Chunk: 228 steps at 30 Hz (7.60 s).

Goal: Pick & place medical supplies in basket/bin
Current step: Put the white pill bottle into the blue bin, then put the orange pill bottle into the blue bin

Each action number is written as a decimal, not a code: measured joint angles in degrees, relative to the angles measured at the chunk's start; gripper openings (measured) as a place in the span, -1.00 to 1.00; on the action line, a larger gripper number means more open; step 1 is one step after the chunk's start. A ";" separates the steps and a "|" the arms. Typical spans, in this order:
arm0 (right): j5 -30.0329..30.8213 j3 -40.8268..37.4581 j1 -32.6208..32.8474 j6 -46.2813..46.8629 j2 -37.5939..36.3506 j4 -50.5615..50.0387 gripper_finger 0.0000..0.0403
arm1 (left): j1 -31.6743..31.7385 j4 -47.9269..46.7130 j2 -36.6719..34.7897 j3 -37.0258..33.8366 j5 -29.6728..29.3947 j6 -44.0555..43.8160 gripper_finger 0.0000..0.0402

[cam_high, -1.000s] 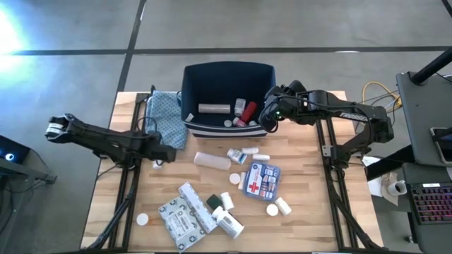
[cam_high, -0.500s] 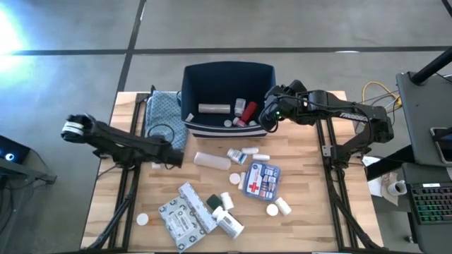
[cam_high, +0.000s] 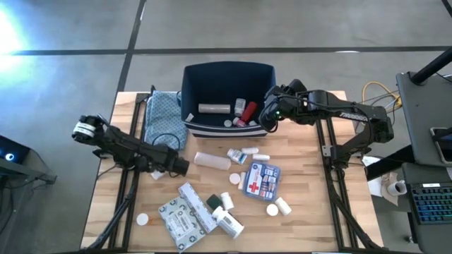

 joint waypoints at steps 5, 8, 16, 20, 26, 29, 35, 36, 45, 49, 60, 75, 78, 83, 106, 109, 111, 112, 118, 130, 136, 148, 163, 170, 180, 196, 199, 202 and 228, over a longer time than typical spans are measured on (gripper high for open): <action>0.10 0.00 -0.75 -0.15 0.00 -0.02 0.24 | -2.22 0.10 -0.22 1.32 0.17 2.45 0.46; 0.24 0.00 -0.97 -0.17 -0.01 -0.02 0.23 | -3.60 -0.03 -0.22 1.17 0.06 7.03 0.46; 0.19 0.00 -1.04 -0.06 -0.02 -0.04 0.22 | -5.69 -0.59 -0.29 1.16 -0.18 30.62 0.46; -0.30 0.00 -1.04 0.60 -0.02 -0.02 0.21 | -6.28 -0.66 -0.42 2.04 -0.10 40.41 0.46; -0.48 0.00 -1.04 2.58 -0.02 -0.02 0.21 | -6.30 -0.52 -4.10 4.74 1.29 50.33 0.46; -0.53 0.00 -1.04 4.09 -0.02 -0.02 0.21 | -6.30 0.04 -7.46 6.41 1.31 53.75 0.46; -0.61 0.00 -1.04 5.53 0.07 0.03 0.21 | -7.30 1.49 -13.46 2.58 6.62 54.47 0.46; -0.62 0.00 -1.02 5.85 0.08 0.03 0.21 | -7.85 1.82 -14.17 1.44 7.66 54.47 0.46; -0.88 0.00 -1.02 7.13 0.16 0.01 0.21 | -12.55 6.89 -17.67 -5.02 8.68 53.60 0.46; -0.88 -0.02 -1.02 7.49 0.16 0.02 0.21 | -12.93 15.50 -15.40 -8.34 8.70 52.75 0.46; -0.86 -0.11 -1.04 7.61 0.18 -0.02 0.21 | -12.88 13.87 -9.24 -7.06 8.27 58.56 -0.03; -0.37 -0.11 -1.52 6.73 0.18 0.33 0.21 | -6.49 -6.47 -21.89 19.00 -5.33 63.44 -0.12; -0.35 -0.11 -1.54 6.49 0.20 0.57 0.21 | -2.74 -4.01 -24.32 27.12 -16.46 67.17 -0.15; -0.33 -0.11 -1.65 5.83 0.20 0.76 0.21 | 7.56 17.91 -25.46 36.19 -24.74 88.39 -0.21; -1.00 -0.93 -1.63 3.48 0.22 -1.02 0.21 | 20.25 -32.41 -3.68 75.48 -9.29 89.75 0.62; -0.92 -1.56 -1.69 3.12 0.22 1.33 0.21 | 13.93 -27.03 -7.68 71.57 2.02 78.74 0.62; -1.08 -1.91 -1.69 3.03 0.22 2.57 0.21 | 9.06 -23.45 -9.84 68.86 6.47 73.07 0.62; -1.54 -1.99 -1.67 2.95 0.22 2.89 0.21 | 6.62 -24.40 -10.76 66.99 6.79 71.06 0.62; -5.69 -4.13 -1.67 0.06 0.27 7.91 0.21 | -4.87 -31.49 -14.06 51.55 8.03 57.05 0.63; -6.84 -5.38 -1.67 -0.11 0.42 9.55 0.21 | -31.71 -8.33 -14.44 21.62 22.02 45.08 0.63; -6.82 -5.46 -1.67 0.31 0.42 9.53 0.21 | -40.00 6.45 -11.56 15.31 21.79 39.16 0.63; -6.71 -6.67 -1.65 0.53 0.42 9.60 0.21 | -44.99 6.53 -5.11 15.12 18.42 39.06 0.63; -6.45 -8.74 -1.67 1.51 0.40 10.44 0.21 | -45.93 6.91 3.26 15.05 15.08 37.08 0.63; -6.43 -8.74 -1.67 1.33 0.40 10.62 0.21 | -45.93 7.06 5.90 14.74 16.53 37.52 0.61; -6.36 -8.74 -1.67 1.33 0.40 10.65 0.21 | -45.91 7.36 6.40 13.56 20.74 38.70 0.20; -6.30 -8.72 -1.67 1.36 0.40 10.79 0.21 | -45.46 -1.28 -3.08 13.52 10.90 31.90 -0.07; -6.30 -8.72 -1.67 1.33 0.40 10.81 0.21 | -45.15 -5.69 -9.26 13.75 8.47 28.42 -0.08; -6.25 -8.70 -1.67 1.34 0.40 10.84 0.21 | -43.92 -9.89 -15.80 15.35 3.98 24.82 -0.10; -4.80 -8.70 -2.76 -0.13 0.37 16.06 0.21 | 26.43 43.17 -25.05 28.16 -11.72 90.66 -0.10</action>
